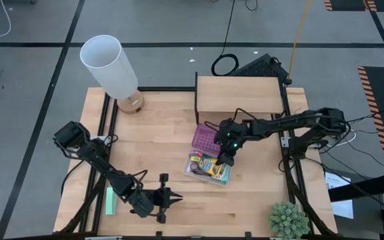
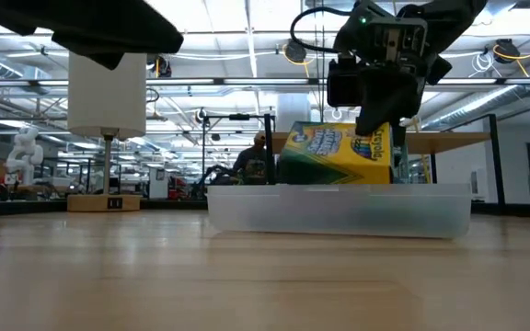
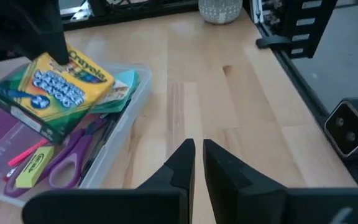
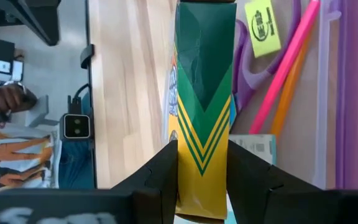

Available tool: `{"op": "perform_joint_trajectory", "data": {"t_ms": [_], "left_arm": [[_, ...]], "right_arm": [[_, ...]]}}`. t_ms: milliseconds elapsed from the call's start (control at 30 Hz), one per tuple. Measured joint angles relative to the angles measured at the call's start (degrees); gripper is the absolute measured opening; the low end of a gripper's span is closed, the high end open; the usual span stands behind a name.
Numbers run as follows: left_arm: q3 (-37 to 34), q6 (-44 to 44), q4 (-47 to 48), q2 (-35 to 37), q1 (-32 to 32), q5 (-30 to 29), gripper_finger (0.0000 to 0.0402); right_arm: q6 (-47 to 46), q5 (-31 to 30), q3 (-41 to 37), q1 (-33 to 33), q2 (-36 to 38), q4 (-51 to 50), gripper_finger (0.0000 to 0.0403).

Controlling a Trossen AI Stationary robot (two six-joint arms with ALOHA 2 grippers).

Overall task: Pack school essentials
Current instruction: Put the yellow crayon box into the purple supply box

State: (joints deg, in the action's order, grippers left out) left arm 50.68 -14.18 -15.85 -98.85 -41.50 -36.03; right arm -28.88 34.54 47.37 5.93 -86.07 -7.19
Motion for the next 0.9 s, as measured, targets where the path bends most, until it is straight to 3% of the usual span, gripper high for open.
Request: {"op": "perform_joint_trajectory", "data": {"t_ms": [600, 900], "left_arm": [[0.0, 0.0, -1.1, 0.0, 0.0, 0.1, 0.0035], [0.0, 0.3, -1.0, 0.0, 0.0, 0.1, 0.0035]], "right_arm": [[-0.2, -4.7, 0.0, -2.5, -0.1, -1.0, 0.0109], [-0.2, -6.3, 0.0, -3.1, -0.1, -1.0, 0.0161]]}}
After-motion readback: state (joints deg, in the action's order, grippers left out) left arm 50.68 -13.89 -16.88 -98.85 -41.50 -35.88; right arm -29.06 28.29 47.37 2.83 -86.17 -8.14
